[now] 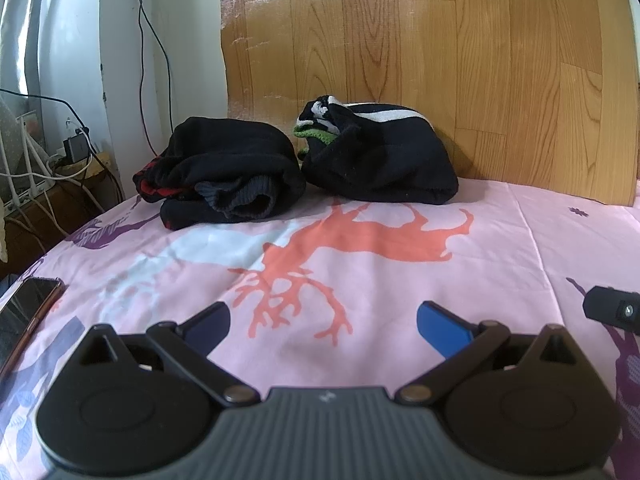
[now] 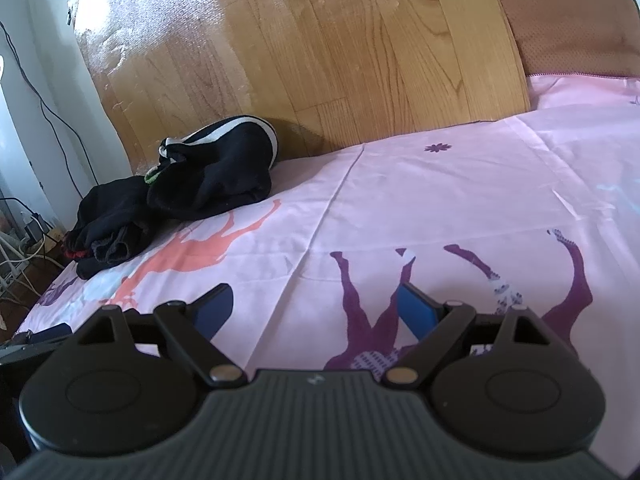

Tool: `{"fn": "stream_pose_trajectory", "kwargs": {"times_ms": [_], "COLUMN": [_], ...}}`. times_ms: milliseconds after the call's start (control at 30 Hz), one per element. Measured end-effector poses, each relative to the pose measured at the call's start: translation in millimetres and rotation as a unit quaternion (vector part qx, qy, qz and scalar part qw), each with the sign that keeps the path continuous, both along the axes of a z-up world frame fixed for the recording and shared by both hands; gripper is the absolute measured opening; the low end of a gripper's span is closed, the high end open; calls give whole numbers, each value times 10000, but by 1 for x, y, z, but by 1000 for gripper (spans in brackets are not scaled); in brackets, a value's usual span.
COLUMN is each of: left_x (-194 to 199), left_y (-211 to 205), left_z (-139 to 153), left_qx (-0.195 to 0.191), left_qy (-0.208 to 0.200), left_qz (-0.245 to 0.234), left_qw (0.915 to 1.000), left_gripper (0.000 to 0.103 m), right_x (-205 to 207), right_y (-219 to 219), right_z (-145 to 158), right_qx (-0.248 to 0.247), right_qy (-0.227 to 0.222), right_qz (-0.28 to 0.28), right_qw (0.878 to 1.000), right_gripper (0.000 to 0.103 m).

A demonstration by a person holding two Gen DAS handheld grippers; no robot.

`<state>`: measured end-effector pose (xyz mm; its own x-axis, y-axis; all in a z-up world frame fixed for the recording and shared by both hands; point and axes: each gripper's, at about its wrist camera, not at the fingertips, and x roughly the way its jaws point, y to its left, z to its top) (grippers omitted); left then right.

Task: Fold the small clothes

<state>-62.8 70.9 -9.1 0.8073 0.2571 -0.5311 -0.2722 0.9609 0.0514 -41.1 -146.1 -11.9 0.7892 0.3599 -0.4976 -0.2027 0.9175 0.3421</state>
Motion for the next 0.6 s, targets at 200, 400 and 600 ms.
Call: {"fn": "stream_pose_trajectory", "kwargs": {"times_ms": [200, 400, 600], "left_x": [0, 0, -1], "left_y": [0, -1, -2], "left_z": [0, 0, 1], "left_qx": [2, 33, 30], "left_qy": [-1, -17, -11], "left_qz": [-2, -28, -16], "left_qw": [10000, 10000, 10000], "left_gripper": [103, 103, 103], "right_x": [0, -1, -1], "right_y": [0, -1, -2], "right_z": [0, 0, 0], "right_qx": [12, 30, 52], "right_qy": [-6, -33, -35], "right_qz": [7, 14, 28], "right_qw": [10000, 10000, 10000], "right_gripper": [91, 91, 91]}}
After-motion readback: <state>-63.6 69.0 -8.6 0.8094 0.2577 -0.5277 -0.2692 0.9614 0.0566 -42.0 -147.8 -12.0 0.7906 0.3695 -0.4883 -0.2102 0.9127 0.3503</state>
